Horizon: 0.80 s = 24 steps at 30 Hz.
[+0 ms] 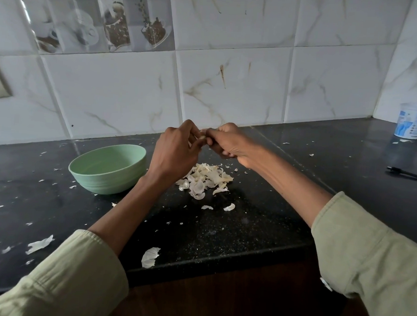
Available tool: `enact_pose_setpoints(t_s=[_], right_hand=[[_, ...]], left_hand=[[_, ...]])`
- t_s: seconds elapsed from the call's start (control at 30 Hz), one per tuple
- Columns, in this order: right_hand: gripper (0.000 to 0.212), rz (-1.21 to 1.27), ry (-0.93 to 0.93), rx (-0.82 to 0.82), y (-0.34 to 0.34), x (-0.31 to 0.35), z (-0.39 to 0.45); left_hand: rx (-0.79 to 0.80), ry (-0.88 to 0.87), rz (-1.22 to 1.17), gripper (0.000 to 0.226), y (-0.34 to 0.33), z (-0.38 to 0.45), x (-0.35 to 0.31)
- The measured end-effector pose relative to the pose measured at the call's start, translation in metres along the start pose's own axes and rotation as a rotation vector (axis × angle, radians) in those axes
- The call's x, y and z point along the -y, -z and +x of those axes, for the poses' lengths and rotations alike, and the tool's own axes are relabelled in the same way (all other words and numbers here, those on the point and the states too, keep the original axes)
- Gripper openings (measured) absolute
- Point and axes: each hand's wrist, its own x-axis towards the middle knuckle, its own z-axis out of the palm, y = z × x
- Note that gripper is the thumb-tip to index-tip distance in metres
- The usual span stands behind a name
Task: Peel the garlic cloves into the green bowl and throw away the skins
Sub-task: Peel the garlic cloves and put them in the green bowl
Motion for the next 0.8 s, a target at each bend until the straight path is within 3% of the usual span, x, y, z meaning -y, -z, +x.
enact_pose_setpoints(t_s=[0.2,0.37,0.6,0.8], right_hand=[[0.044,-0.012,0.034,0.04,0.005,-0.001,0.0],[0.049,-0.294,0.212,-0.07,0.0,-0.003,0.003],[0.038,0.098,0.058,0.199,0.017,-0.001,0.0],[0.039,0.173,0.053,0.236,0.021,-0.001,0.001]], left_hand=[[-0.033,0.09,-0.226,0.018,0.003,0.0,-0.006],[-0.014,0.113,-0.256,0.013,0.002,-0.001,-0.006],[0.064,0.247,-0.584,0.033,0.011,0.001,-0.008],[0.095,0.303,-0.735,0.032,0.01,0.004,-0.004]])
